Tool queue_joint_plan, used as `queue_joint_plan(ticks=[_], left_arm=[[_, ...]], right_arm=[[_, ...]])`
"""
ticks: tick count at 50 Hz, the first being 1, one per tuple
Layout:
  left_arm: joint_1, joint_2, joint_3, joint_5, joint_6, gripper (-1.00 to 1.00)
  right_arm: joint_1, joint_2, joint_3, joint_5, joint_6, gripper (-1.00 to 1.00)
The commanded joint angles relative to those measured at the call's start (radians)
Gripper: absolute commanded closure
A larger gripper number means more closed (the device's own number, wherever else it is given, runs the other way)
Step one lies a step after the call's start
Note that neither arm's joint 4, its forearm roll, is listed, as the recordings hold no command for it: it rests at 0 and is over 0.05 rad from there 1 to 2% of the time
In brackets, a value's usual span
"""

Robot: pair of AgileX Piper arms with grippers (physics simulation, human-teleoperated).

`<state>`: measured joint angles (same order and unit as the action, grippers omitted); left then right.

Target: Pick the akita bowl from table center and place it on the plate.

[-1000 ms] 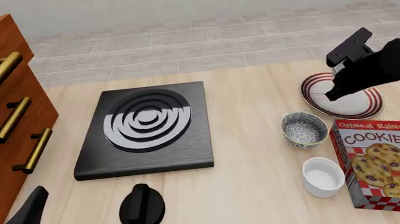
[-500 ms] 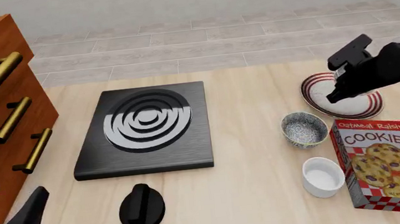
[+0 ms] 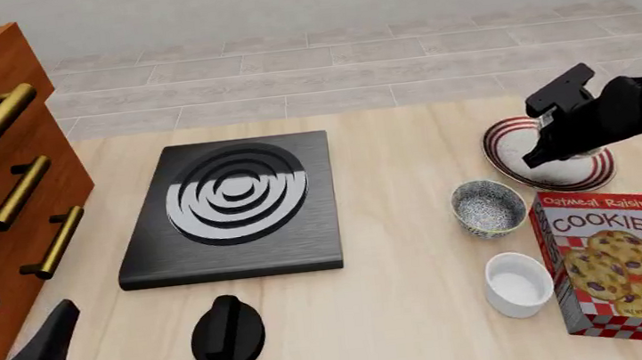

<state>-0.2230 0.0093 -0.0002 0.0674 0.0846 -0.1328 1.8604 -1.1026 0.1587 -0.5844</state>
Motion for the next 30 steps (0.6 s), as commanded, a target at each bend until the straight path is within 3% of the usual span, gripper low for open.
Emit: queue_joint_plan(ticks=[1,5,30], left_arm=[[-0.002,0.002,0.000,0.000,0.001,-1.00],[-0.002,0.004,0.000,-0.001,0.002,-1.00],[-0.001,0.008,0.000,-0.002,0.004,-1.00]], right_arm=[[-0.005,0.017,-0.025,-0.003,0.014,1.00],[0.003,0.024,-0.049,0.015,0.043,1.00],[0.004,0.091,-0.065,0.019,0.070,1.00]])
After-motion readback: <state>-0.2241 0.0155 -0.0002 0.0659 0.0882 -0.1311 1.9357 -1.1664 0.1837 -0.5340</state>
